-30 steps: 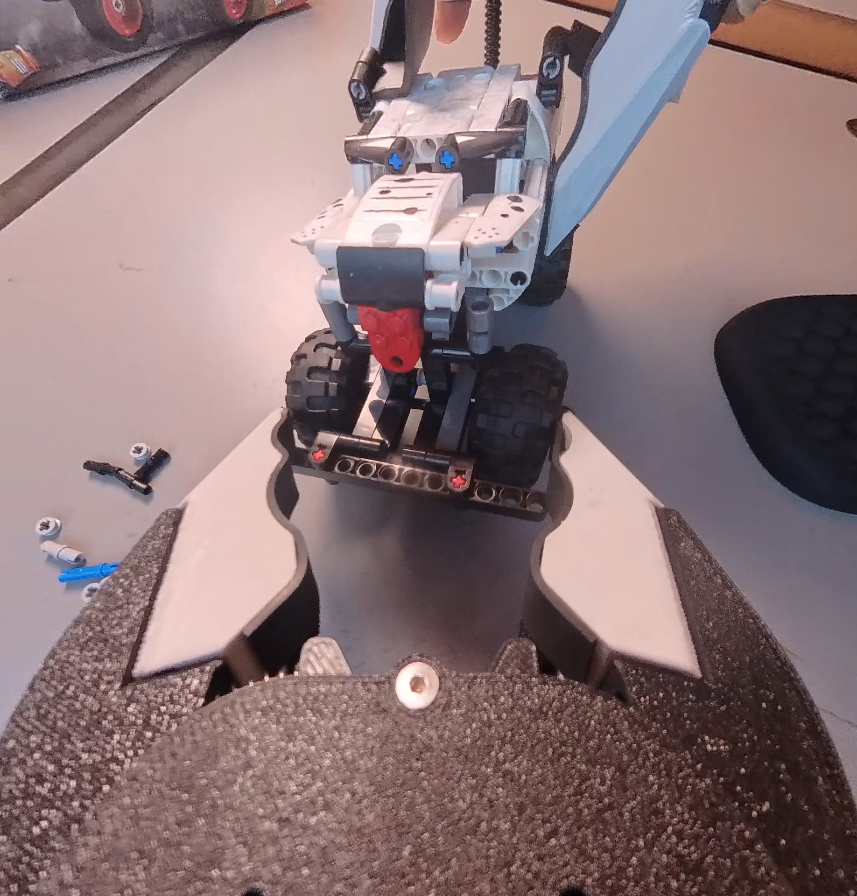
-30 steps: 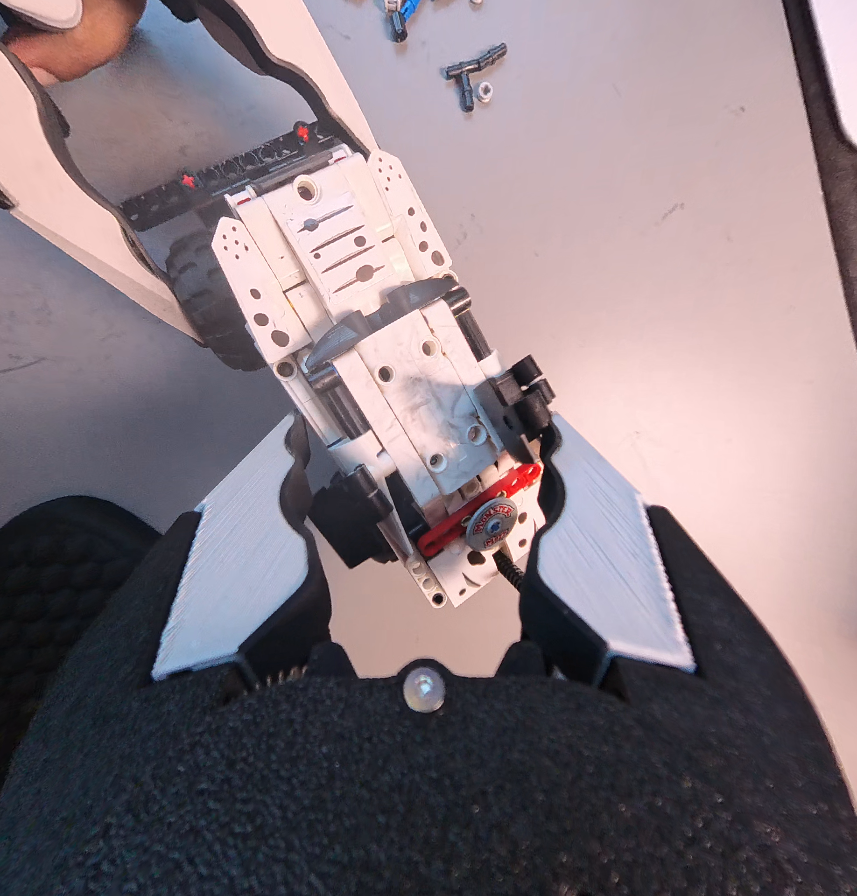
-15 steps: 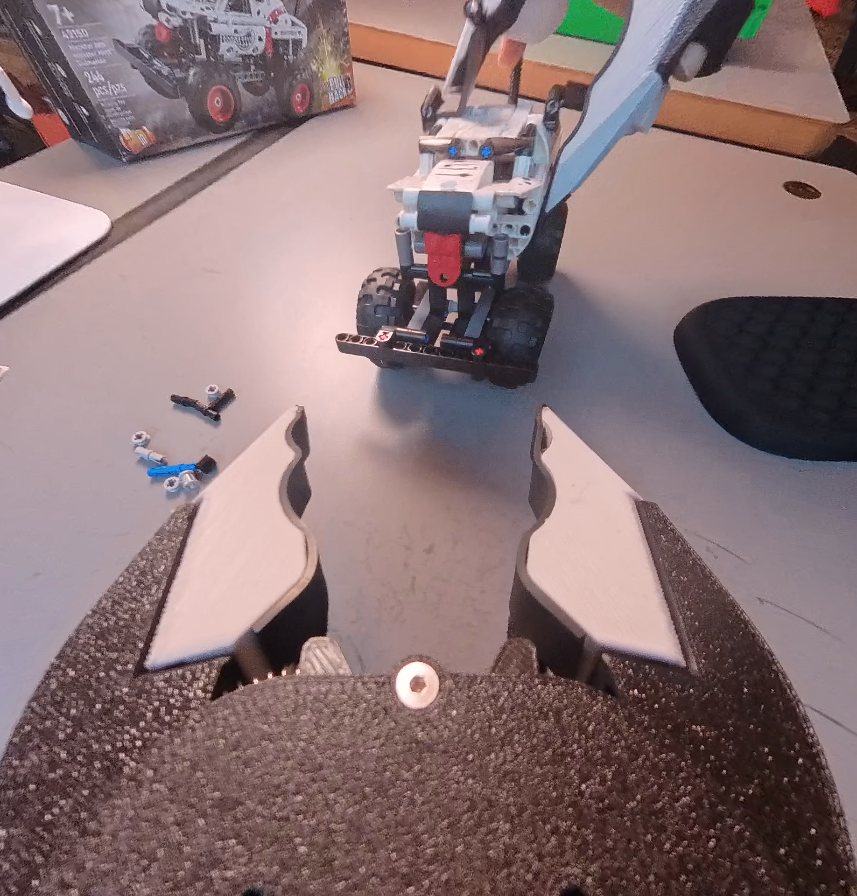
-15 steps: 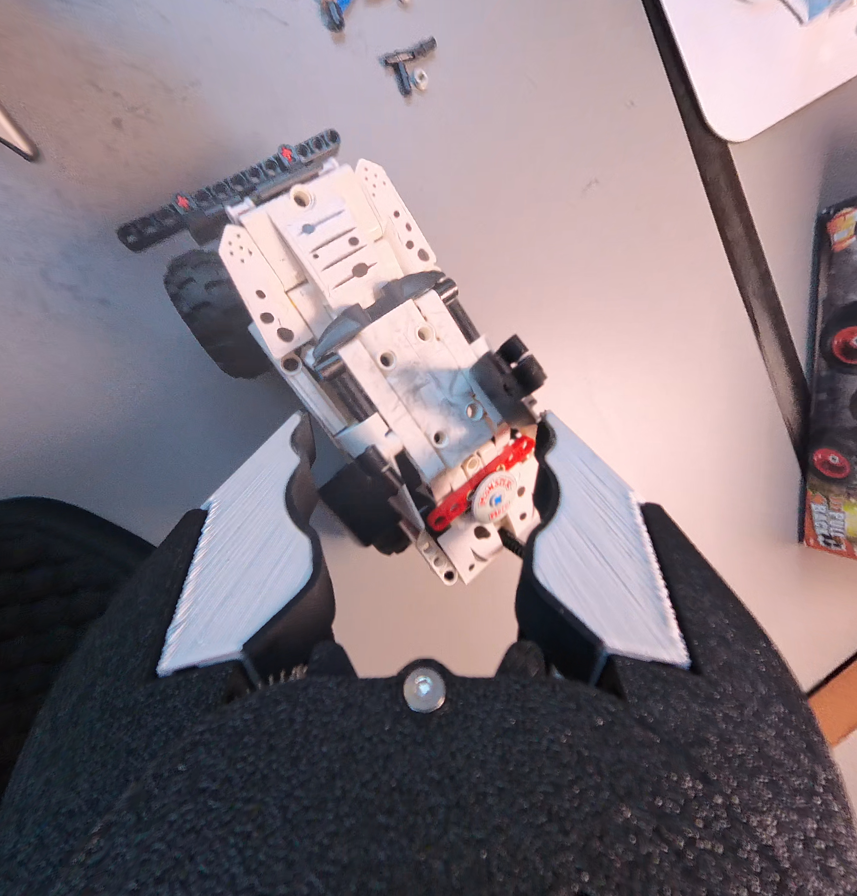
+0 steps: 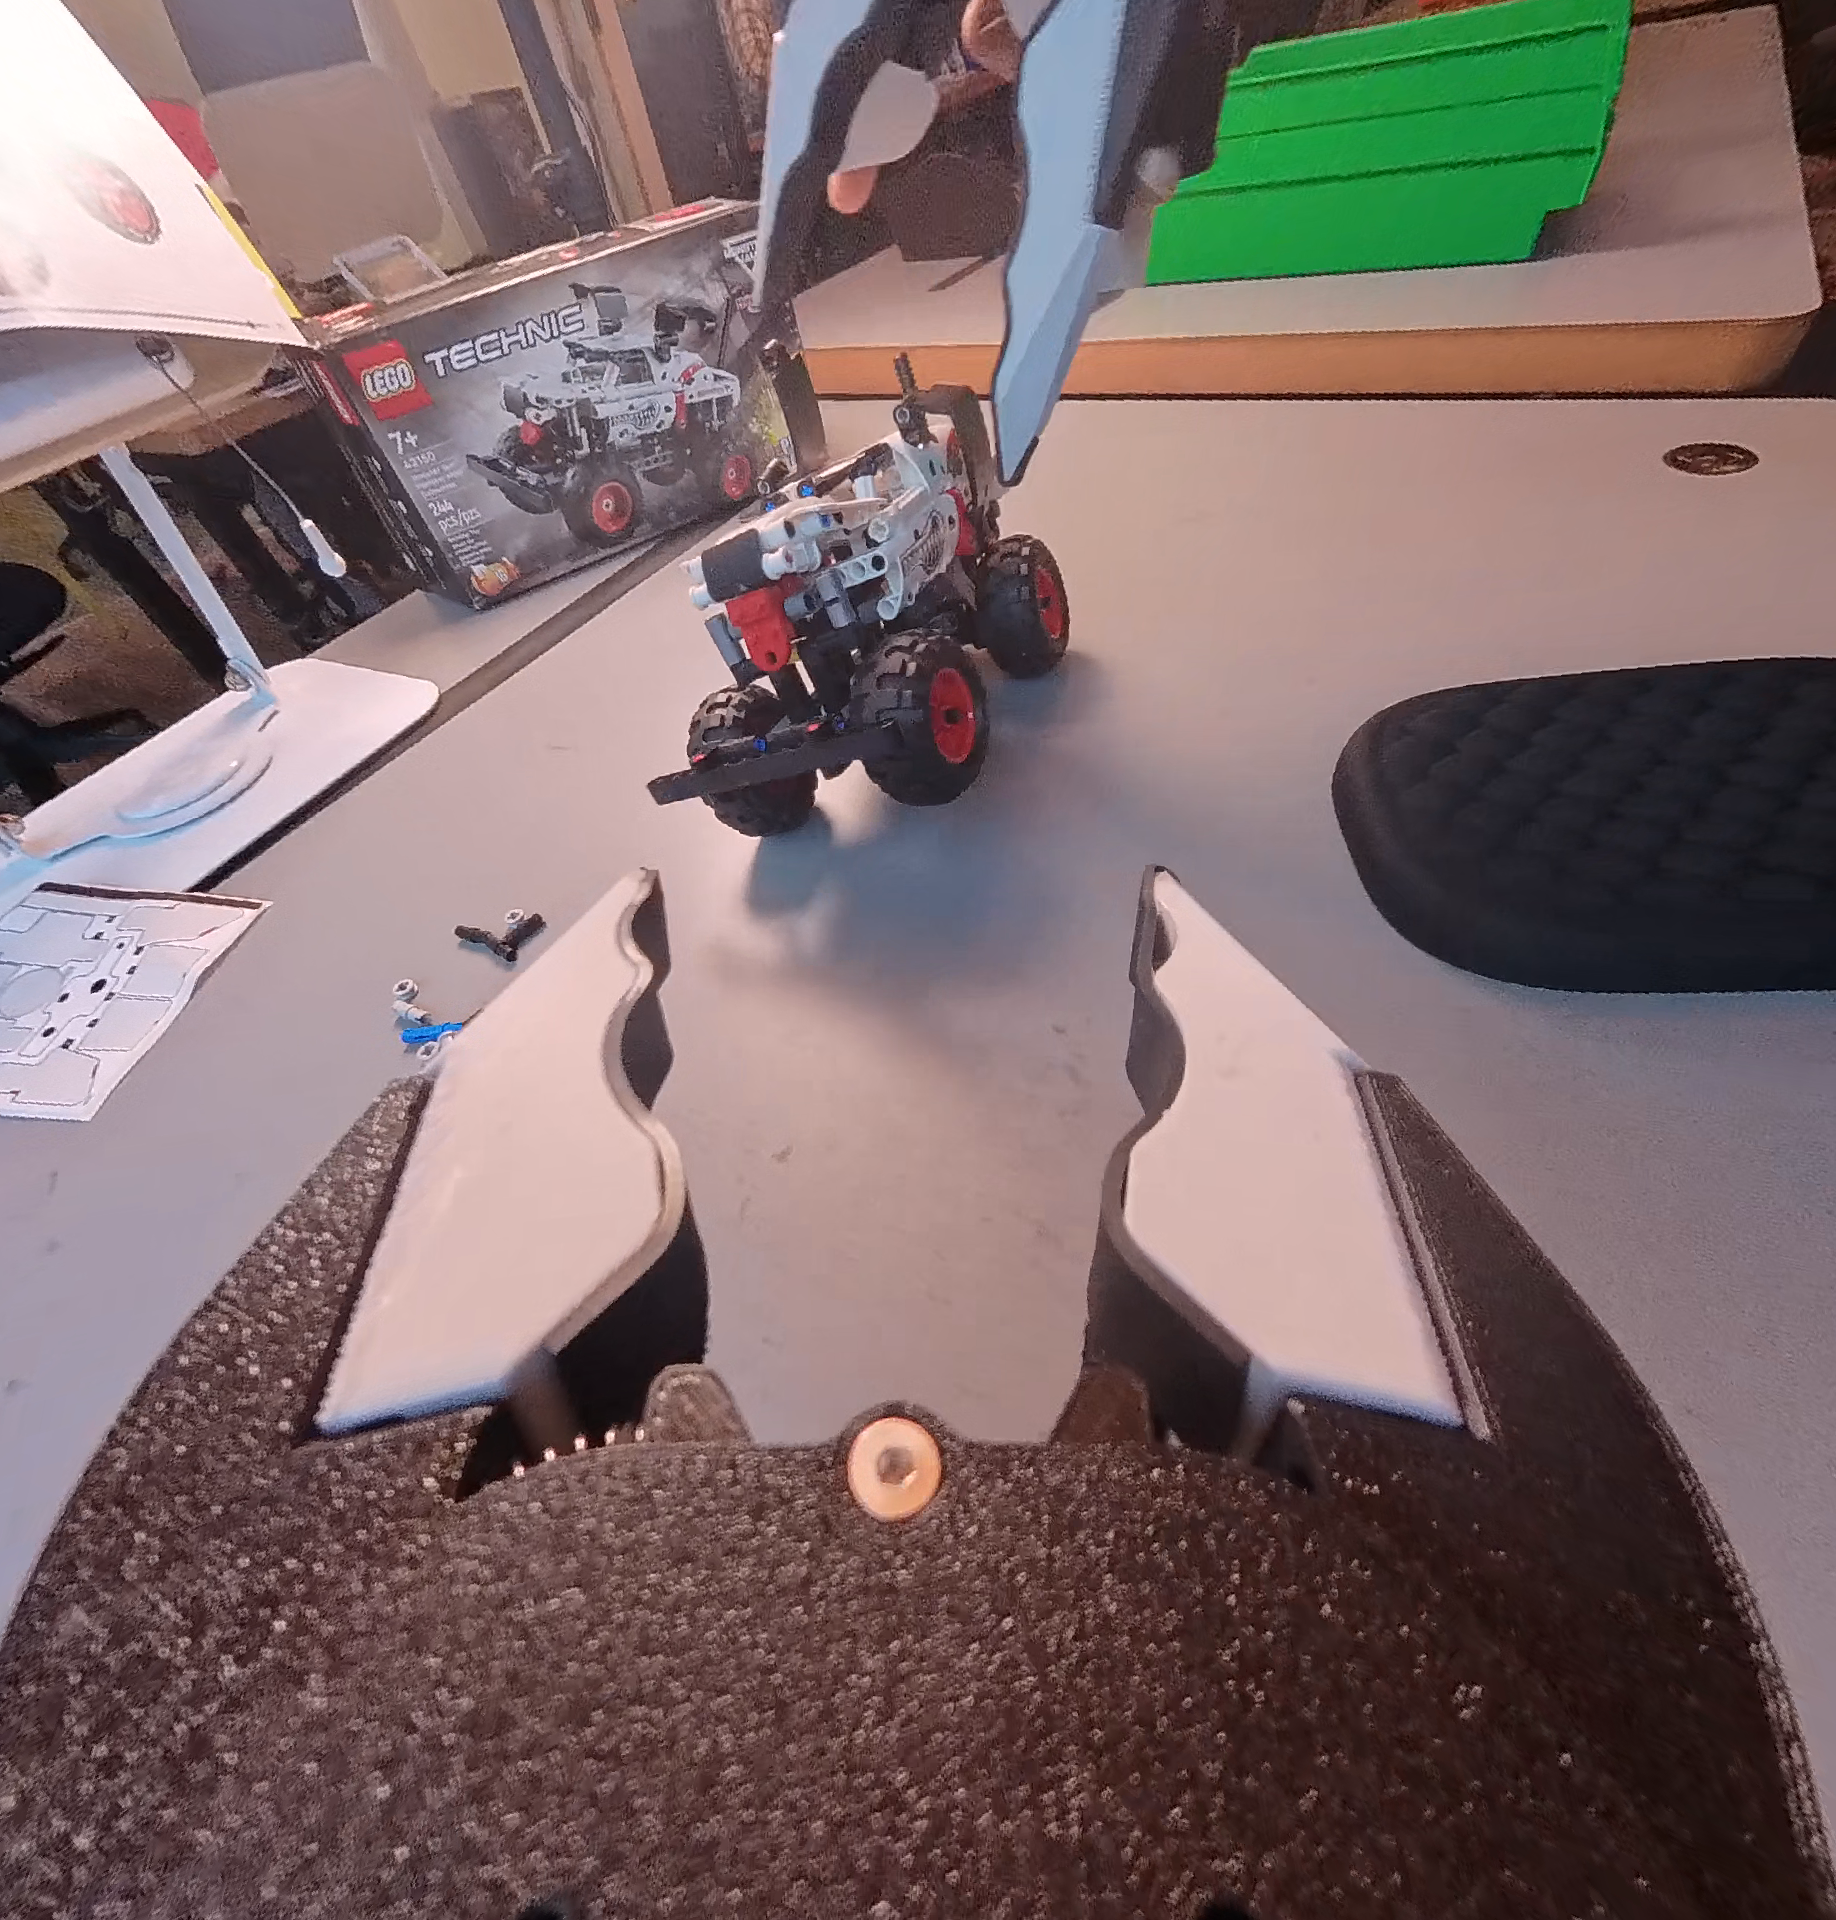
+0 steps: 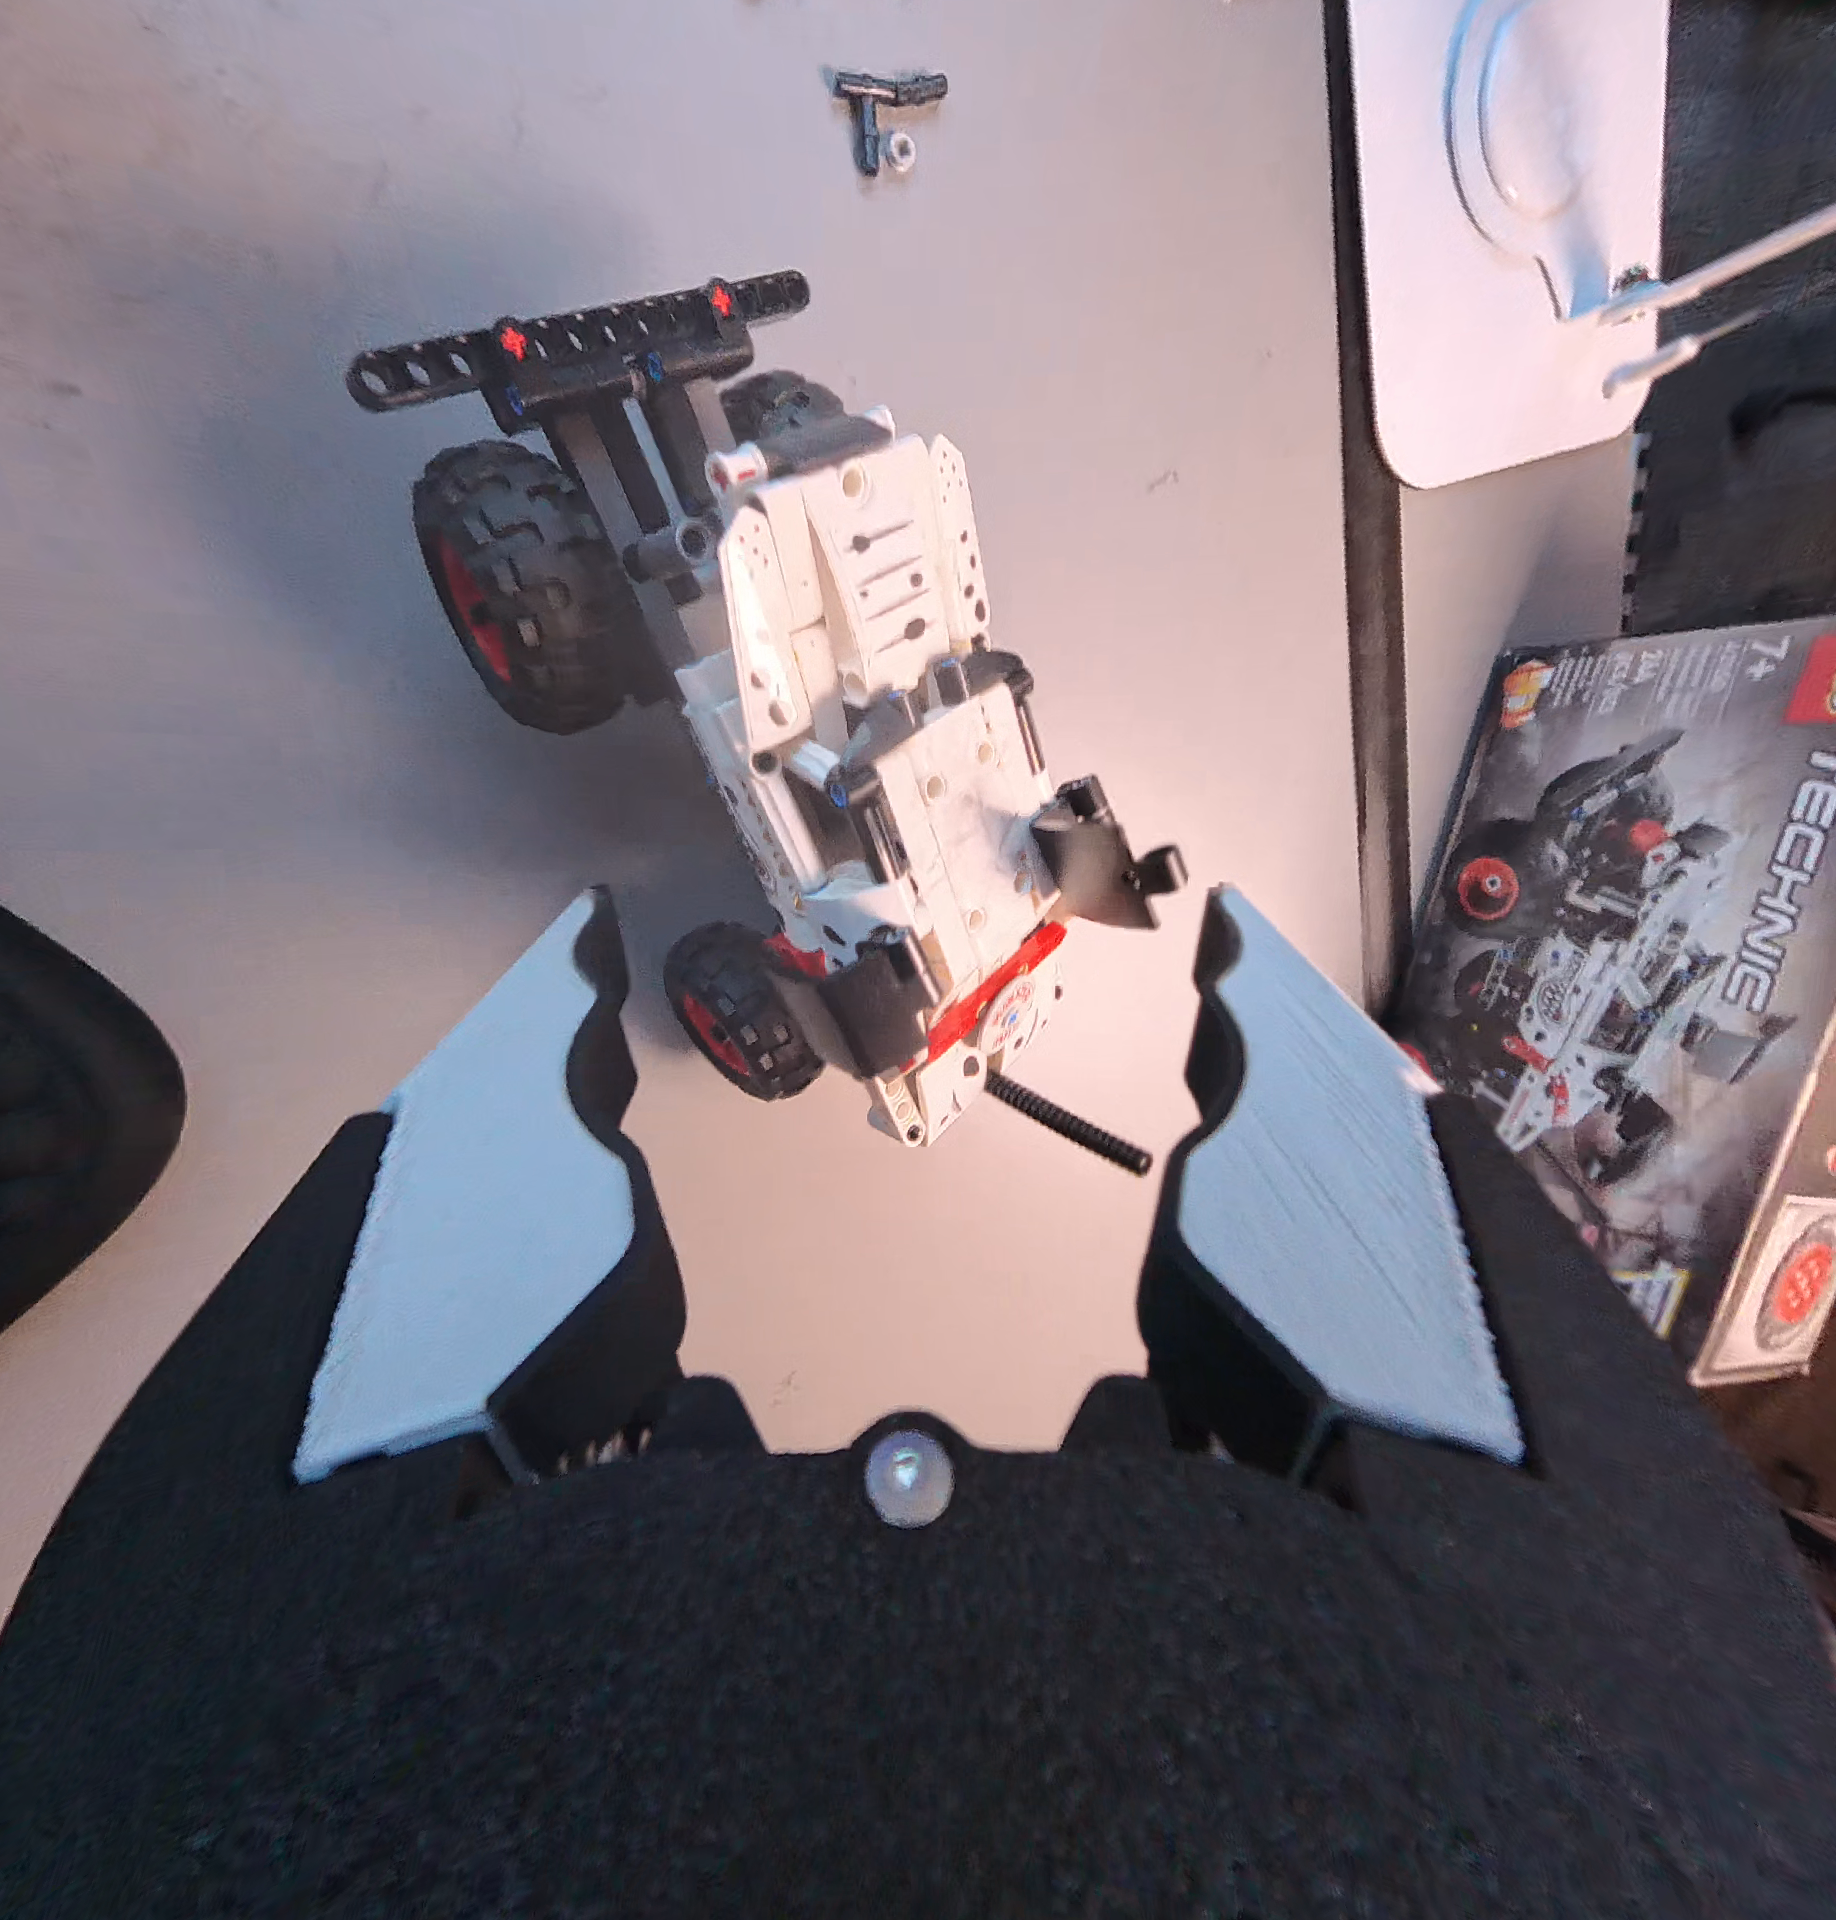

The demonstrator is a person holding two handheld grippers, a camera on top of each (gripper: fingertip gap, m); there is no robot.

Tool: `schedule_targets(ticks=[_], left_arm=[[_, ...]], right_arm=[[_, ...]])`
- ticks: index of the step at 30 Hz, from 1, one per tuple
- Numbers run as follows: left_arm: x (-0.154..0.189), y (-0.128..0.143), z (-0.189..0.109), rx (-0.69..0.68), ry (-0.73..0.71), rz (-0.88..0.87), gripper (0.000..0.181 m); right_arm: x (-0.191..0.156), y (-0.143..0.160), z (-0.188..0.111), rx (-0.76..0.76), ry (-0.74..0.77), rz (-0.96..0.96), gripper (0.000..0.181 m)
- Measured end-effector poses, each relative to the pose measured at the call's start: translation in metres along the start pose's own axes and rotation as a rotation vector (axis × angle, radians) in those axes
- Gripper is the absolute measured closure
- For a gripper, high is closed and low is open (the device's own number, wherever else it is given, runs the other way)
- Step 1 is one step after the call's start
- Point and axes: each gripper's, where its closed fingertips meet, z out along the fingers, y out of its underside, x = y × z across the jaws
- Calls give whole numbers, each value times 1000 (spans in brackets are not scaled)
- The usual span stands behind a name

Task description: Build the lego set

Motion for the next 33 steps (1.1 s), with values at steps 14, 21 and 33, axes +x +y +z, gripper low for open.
schedule_targets(ticks=[14, 21, 33], left_arm=[[14, -3, -17, 77, -80, 54, 104], [16, -1, -16, 65, -87, 77, 106], [17, 4, -12, 34, -87, 84, 109]], right_arm=[[-25, -7, 23, -239, -192, -220, 89], [22, -20, -27, -31, -76, -136, 163], [94, -19, 11, 41, 156, -4, 176]])
